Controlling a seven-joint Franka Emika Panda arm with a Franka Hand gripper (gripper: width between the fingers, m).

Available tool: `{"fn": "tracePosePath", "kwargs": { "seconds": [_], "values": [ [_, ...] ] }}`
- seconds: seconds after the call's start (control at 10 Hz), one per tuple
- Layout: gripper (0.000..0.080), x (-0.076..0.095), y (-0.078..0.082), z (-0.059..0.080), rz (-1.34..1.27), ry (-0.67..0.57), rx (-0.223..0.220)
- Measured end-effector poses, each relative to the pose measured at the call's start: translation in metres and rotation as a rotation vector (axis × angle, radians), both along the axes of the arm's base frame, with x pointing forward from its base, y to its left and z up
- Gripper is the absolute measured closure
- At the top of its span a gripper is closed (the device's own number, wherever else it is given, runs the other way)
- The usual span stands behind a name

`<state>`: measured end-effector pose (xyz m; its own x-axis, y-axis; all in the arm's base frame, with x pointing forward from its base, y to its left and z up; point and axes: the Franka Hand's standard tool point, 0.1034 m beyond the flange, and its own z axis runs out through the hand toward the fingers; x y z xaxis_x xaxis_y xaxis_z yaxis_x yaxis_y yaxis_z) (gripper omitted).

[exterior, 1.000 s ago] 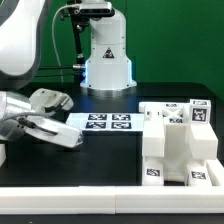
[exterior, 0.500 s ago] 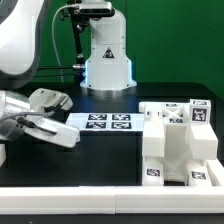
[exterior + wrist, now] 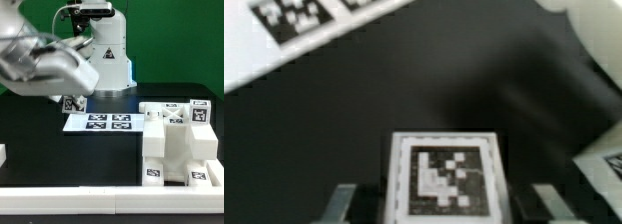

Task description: Assemble chair

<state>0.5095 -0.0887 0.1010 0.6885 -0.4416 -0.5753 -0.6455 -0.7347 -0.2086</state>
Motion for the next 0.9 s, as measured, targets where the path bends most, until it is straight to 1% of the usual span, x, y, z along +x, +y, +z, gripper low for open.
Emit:
{"fn": "tracePosePath", "kwargs": {
  "seconds": [0.1, 0.2, 0.3, 0.4, 0.5, 0.6, 0.7, 0.8, 0.9],
  "values": [
    [0.0517, -0.005, 0.003, -0.003, 0.015, -0.107, -0.072],
    [0.0517, -0.008, 0.004, -0.004, -0.003, -0.145, -0.113],
    [0.0517, -0.002, 0.001, -0.005, -0.012, -0.216, -0.176],
    [0.0517, 0.001, 0.002, -0.003, -0.016, -0.270, -0.230],
    [0.0517, 0.014, 0.020, 0.013, -0.006, -0.345, -0.301],
    [0.0515, 0.030, 0.047, 0.034, 0.042, -0.439, -0.350],
    [0.0515, 0.042, 0.062, 0.045, 0.080, -0.505, -0.377],
    [0.0515, 0.055, 0.066, 0.051, 0.096, -0.601, -0.437],
    [0.0515, 0.053, 0.065, 0.047, 0.086, -0.666, -0.490]
  ]
}}
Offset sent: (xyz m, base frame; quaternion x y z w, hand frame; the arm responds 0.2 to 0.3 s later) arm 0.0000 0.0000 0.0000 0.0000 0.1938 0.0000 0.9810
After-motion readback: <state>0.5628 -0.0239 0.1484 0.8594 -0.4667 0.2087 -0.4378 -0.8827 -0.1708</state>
